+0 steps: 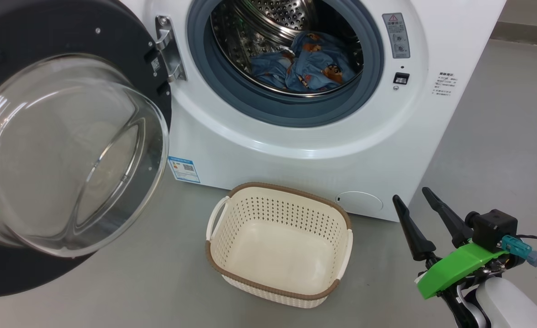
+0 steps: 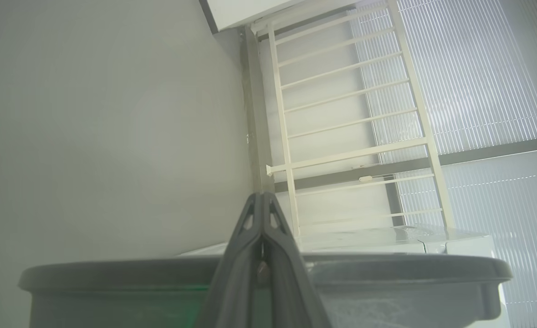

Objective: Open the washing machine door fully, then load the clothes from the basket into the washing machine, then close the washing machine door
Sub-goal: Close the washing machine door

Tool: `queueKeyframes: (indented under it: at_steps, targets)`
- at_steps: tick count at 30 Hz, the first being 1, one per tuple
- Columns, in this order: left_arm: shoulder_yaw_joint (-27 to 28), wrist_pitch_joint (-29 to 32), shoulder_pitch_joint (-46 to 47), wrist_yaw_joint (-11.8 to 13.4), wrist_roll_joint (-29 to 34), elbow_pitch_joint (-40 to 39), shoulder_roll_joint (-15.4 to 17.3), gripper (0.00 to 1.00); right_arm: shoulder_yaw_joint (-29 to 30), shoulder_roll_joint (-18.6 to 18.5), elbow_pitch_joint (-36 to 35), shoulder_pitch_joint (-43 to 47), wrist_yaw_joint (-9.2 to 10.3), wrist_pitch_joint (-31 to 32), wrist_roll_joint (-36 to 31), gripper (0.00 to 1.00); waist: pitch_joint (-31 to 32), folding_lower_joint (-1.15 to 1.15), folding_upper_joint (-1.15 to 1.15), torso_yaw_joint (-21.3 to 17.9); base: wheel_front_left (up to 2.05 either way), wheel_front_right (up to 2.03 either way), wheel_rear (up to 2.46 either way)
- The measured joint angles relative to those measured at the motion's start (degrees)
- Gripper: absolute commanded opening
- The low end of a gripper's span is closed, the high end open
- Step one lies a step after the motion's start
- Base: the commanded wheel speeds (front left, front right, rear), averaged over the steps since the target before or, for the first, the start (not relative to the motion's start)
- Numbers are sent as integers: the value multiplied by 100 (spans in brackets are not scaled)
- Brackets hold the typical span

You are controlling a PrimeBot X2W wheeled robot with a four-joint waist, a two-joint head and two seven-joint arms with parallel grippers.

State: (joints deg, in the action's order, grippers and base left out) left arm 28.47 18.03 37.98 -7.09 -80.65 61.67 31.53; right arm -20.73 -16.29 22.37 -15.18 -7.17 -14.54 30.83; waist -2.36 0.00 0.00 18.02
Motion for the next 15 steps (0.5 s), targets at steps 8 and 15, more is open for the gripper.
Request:
queueKeyframes:
  at_steps: [8,15]
  targets:
    - [-229,688,-23,0,3,-15,104,0,2,7,30,-77,0,0,48,100,22,0,0,12,0,0,0]
    - [-523,1543,-263,0,3,-364,118,0,31,63,43,-74,0,0,48,100,120,0,0,40,0,0,0]
